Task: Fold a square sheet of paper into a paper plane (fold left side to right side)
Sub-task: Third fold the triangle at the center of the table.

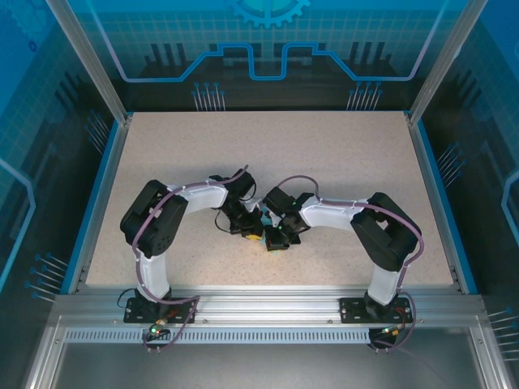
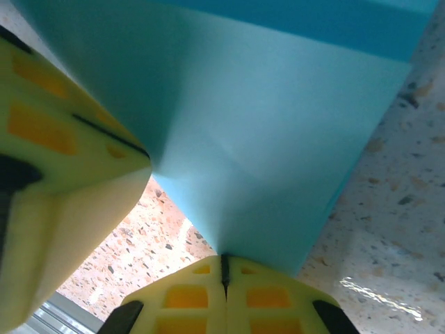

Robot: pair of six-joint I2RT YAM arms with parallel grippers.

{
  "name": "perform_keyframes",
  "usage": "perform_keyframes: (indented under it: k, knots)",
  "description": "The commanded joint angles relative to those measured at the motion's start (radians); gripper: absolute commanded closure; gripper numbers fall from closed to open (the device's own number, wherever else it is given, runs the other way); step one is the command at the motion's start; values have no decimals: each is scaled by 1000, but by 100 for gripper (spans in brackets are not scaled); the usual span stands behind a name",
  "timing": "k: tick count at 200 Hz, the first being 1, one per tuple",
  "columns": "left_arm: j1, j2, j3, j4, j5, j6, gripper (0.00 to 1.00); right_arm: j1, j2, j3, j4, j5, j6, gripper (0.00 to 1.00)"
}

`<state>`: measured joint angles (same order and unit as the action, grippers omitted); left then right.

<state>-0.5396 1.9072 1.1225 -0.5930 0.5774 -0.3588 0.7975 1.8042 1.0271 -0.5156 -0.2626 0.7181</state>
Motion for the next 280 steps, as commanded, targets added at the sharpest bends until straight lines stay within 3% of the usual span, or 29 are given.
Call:
perform_keyframes:
  k: [1,138,280]
  knots:
    - [-4,24,0,-1,11,27,95,0,50,-23,-70,28,1,100]
    - [-5,-9,-85,71,-266,82,98,0,38,-33,-97,42,-4,100]
    - [105,-56,-43,-7,-387,150,98,-4,7,-95,-98,33,4,100]
